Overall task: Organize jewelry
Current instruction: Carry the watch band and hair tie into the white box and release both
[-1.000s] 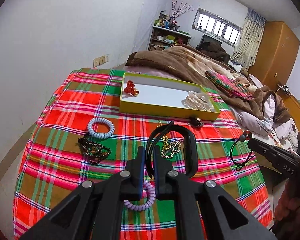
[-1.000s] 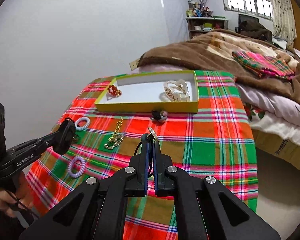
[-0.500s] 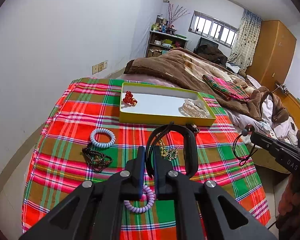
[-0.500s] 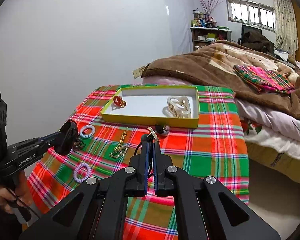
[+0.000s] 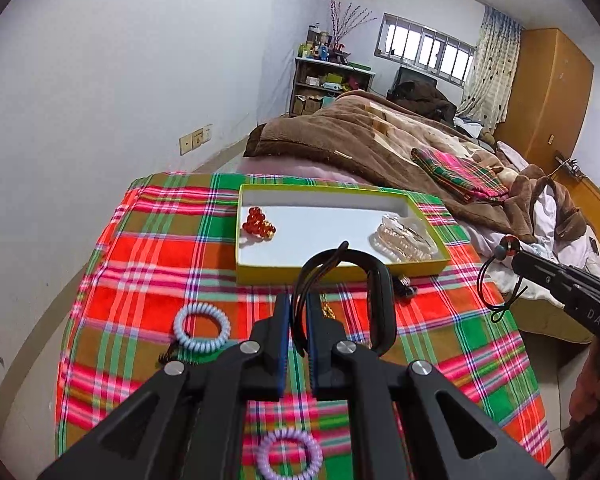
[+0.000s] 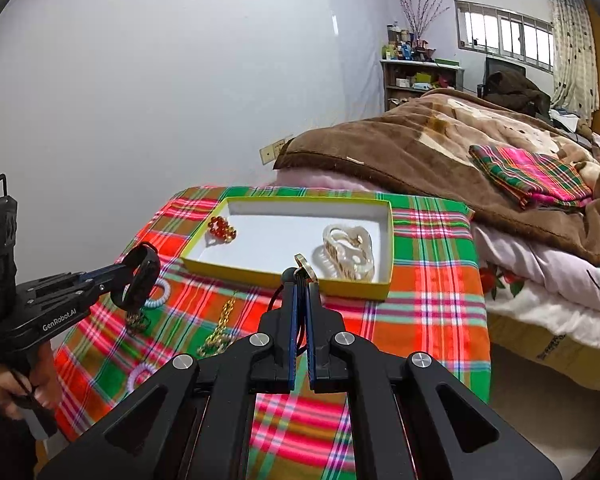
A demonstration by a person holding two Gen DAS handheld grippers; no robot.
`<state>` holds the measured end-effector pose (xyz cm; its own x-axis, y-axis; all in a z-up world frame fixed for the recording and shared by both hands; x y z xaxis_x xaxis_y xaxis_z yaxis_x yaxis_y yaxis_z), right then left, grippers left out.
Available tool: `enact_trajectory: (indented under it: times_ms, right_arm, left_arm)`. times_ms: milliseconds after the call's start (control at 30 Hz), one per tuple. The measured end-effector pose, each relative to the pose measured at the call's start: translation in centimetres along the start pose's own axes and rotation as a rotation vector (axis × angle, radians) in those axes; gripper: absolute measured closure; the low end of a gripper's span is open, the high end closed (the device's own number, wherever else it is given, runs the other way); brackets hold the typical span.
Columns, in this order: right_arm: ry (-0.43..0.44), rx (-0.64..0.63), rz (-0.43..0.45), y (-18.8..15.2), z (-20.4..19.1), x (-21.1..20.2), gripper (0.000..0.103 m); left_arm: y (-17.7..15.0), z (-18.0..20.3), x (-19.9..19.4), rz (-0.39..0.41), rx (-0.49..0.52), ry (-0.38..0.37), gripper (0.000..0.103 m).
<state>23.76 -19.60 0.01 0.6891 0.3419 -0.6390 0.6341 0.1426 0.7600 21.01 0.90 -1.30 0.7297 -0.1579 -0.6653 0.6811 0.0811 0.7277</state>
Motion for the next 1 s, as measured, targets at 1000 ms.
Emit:
enact_trajectory:
  times_ms: [1000]
  right_arm:
    - [-0.078,0.019,-0.035,7.9,5.7,14.6,0.100]
  left_arm:
    - [5.6,-2.8,13.3,-0.090,0.031,0.009,0.095]
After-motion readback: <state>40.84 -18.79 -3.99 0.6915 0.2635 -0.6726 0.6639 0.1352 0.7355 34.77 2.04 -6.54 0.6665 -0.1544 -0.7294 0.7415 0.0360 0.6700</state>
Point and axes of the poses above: each gripper's, at about its wrist camera, not at the fingertips, and x roughly the way its jaws point, z to its right, y to its top, the point moved 8 cm from there along x, roughly the way its jaws point, and after that the axes turned 2 degrees about -y, right-handed, at the moved point
